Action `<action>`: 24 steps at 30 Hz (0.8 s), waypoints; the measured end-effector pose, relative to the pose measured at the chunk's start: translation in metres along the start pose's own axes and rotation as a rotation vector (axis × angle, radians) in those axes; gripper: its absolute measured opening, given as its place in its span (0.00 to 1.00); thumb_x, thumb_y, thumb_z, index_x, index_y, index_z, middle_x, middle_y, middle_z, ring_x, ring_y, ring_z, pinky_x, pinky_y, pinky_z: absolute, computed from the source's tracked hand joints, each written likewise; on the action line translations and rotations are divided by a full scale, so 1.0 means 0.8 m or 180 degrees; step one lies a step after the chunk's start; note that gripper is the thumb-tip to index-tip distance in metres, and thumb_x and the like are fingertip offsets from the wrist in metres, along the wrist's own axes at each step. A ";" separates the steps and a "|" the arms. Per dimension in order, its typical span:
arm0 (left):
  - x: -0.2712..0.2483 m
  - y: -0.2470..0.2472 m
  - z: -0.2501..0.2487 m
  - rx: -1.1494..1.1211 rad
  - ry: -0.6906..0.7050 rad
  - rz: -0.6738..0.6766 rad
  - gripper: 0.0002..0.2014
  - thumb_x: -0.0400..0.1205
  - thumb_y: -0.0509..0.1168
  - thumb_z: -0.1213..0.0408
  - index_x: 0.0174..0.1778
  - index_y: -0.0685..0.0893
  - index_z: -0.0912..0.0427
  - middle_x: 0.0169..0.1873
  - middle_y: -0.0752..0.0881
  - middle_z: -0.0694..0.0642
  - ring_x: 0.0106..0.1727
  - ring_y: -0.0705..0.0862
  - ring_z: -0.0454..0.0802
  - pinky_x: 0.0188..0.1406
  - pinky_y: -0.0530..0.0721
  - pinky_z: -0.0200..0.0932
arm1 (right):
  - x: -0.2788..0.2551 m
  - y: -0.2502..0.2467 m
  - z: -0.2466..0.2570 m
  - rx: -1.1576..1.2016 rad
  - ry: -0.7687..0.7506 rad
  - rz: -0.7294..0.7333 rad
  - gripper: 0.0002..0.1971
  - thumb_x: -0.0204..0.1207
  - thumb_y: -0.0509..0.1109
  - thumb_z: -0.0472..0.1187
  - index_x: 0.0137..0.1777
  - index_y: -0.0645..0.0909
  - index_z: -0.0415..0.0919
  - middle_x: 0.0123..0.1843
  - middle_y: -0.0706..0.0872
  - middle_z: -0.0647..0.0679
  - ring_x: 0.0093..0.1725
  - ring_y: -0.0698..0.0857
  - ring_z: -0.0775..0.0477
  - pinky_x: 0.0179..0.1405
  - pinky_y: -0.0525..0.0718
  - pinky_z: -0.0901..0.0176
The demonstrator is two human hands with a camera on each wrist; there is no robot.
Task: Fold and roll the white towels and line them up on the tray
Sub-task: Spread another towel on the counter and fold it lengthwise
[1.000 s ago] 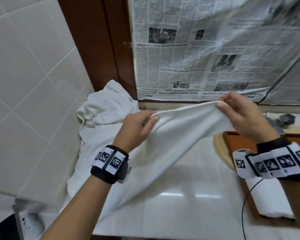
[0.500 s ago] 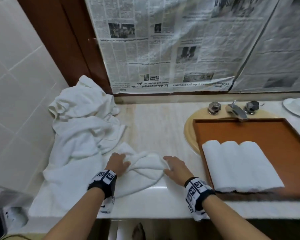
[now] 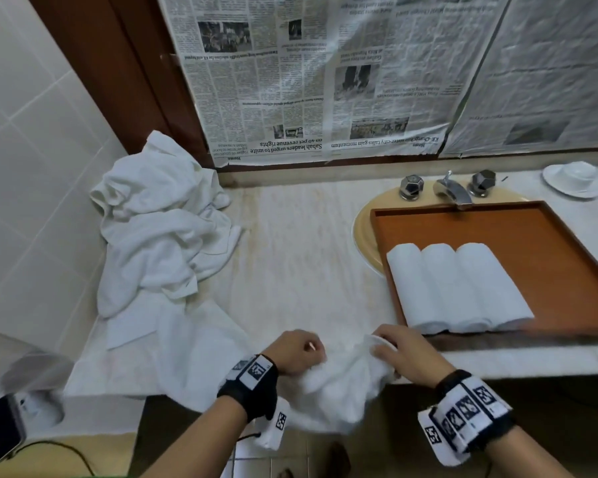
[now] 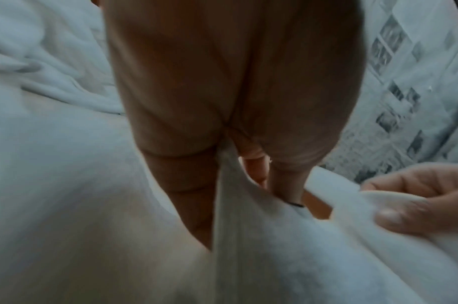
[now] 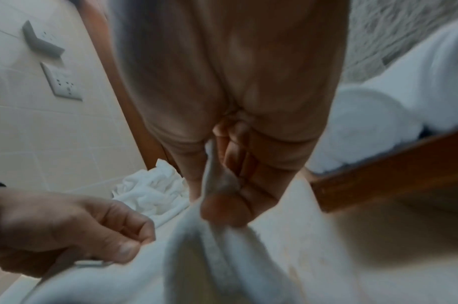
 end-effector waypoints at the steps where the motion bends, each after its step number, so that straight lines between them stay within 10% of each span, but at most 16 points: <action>1: -0.002 -0.011 -0.001 -0.0108 0.0054 -0.0190 0.07 0.83 0.68 0.55 0.51 0.88 0.52 0.49 0.89 0.52 0.49 0.84 0.47 0.46 0.76 0.37 | -0.008 -0.007 0.008 0.0100 -0.0032 -0.0071 0.05 0.81 0.69 0.43 0.48 0.83 0.42 0.44 0.86 0.51 0.42 0.85 0.52 0.36 0.83 0.56; 8: -0.044 -0.096 0.031 -0.0057 0.0231 -0.0954 0.04 0.83 0.68 0.57 0.47 0.87 0.51 0.36 0.86 0.47 0.38 0.82 0.39 0.31 0.71 0.26 | -0.042 -0.029 0.065 0.0086 -0.0155 -0.0442 0.06 0.82 0.69 0.45 0.49 0.83 0.43 0.44 0.86 0.47 0.43 0.86 0.47 0.34 0.89 0.49; 13: -0.070 -0.102 0.099 -0.0100 -0.0146 -0.1356 0.07 0.82 0.70 0.59 0.52 0.88 0.57 0.41 0.87 0.54 0.45 0.82 0.50 0.40 0.74 0.38 | -0.058 -0.019 0.095 0.0238 -0.0177 -0.0640 0.03 0.81 0.71 0.42 0.48 0.84 0.44 0.45 0.87 0.51 0.43 0.85 0.52 0.31 0.86 0.59; 21: -0.083 -0.047 0.168 -0.0040 -0.0408 -0.1493 0.08 0.83 0.69 0.59 0.47 0.90 0.59 0.46 0.91 0.58 0.50 0.87 0.55 0.46 0.77 0.40 | -0.026 0.088 0.072 0.0109 0.0289 -0.0874 0.03 0.82 0.70 0.42 0.46 0.82 0.46 0.44 0.86 0.52 0.41 0.84 0.49 0.44 0.89 0.46; 24: -0.085 -0.029 0.160 0.0443 -0.0363 -0.0758 0.08 0.82 0.70 0.57 0.47 0.91 0.57 0.46 0.90 0.55 0.45 0.83 0.49 0.44 0.75 0.37 | -0.032 0.104 0.060 0.0327 0.0538 -0.0780 0.04 0.82 0.69 0.42 0.46 0.82 0.44 0.45 0.87 0.45 0.32 0.84 0.50 0.27 0.84 0.61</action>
Point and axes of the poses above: each hand's wrist, its own x-axis towards the middle knuckle, its own y-axis out of the palm, z = x × y, the point moved 6 cm from there along x, towards the middle knuckle
